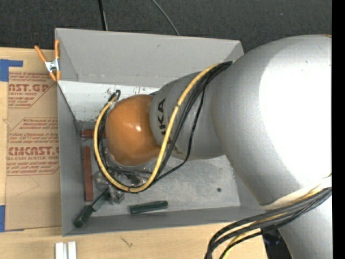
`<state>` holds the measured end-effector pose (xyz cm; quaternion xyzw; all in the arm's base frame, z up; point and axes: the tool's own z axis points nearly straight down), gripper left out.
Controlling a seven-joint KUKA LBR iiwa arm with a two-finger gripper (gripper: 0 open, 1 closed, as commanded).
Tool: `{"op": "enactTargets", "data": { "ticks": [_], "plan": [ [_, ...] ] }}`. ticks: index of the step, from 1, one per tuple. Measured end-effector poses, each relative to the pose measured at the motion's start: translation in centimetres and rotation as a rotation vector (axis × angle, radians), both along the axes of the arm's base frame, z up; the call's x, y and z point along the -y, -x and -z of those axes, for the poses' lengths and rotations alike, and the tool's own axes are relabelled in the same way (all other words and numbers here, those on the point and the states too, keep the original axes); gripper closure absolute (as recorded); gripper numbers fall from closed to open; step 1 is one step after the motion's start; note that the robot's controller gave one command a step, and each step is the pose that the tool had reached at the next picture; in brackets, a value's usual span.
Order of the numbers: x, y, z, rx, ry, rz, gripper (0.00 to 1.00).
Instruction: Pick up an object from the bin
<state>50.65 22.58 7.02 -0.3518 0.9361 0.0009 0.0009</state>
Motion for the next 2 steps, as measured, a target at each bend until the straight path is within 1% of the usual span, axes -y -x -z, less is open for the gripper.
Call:
{"op": "enactTargets", "data": {
  "ticks": [1,2],
  "plan": [
    [0.0,0.0,0.0,0.0,0.0,0.0,1.0],
    [2.2,-1.3,-13.6,0.001,0.0,-0.027,1.0]
  ]
}}
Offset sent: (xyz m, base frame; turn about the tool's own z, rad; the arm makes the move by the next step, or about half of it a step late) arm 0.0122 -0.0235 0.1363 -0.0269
